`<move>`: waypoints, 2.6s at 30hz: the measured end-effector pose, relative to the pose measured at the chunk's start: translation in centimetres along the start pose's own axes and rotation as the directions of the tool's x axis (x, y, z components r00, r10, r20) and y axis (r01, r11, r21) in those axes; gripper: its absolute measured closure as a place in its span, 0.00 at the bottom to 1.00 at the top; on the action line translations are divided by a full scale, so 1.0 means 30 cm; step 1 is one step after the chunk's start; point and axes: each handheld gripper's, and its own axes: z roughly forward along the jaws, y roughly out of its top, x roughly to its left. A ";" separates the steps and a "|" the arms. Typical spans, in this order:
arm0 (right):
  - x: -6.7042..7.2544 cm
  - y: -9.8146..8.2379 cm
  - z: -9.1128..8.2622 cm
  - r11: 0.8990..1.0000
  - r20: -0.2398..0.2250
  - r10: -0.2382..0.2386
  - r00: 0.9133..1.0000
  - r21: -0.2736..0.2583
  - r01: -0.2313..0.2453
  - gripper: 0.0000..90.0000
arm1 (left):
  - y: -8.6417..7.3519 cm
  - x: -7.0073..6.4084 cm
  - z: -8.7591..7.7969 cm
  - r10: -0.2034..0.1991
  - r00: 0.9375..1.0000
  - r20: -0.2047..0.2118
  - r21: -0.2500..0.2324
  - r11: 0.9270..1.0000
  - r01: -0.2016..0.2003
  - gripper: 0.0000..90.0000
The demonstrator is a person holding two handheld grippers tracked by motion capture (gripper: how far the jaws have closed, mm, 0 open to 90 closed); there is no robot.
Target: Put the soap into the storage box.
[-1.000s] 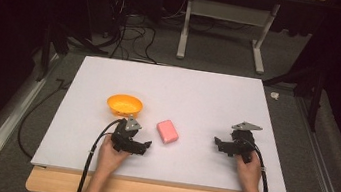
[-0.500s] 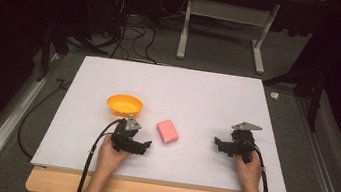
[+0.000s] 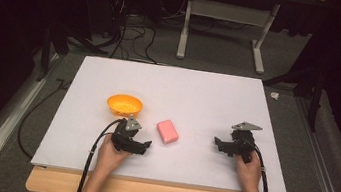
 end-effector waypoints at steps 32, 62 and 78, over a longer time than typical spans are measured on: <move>-0.001 0.000 0.000 1.000 0.001 -0.002 1.000 0.000 0.002 0.16 | 0.037 -0.074 -0.076 0.017 0.997 0.078 -0.075 0.997 -0.011 0.20; 0.000 0.000 0.000 1.000 0.000 0.000 1.000 0.001 0.000 0.16 | 0.151 -0.114 -0.064 0.066 0.992 0.110 -0.114 0.992 -0.053 0.17; -0.001 0.000 0.000 1.000 0.000 -0.002 1.000 0.001 0.002 0.16 | 0.213 -0.102 -0.027 0.064 0.994 0.092 -0.114 0.992 -0.054 0.16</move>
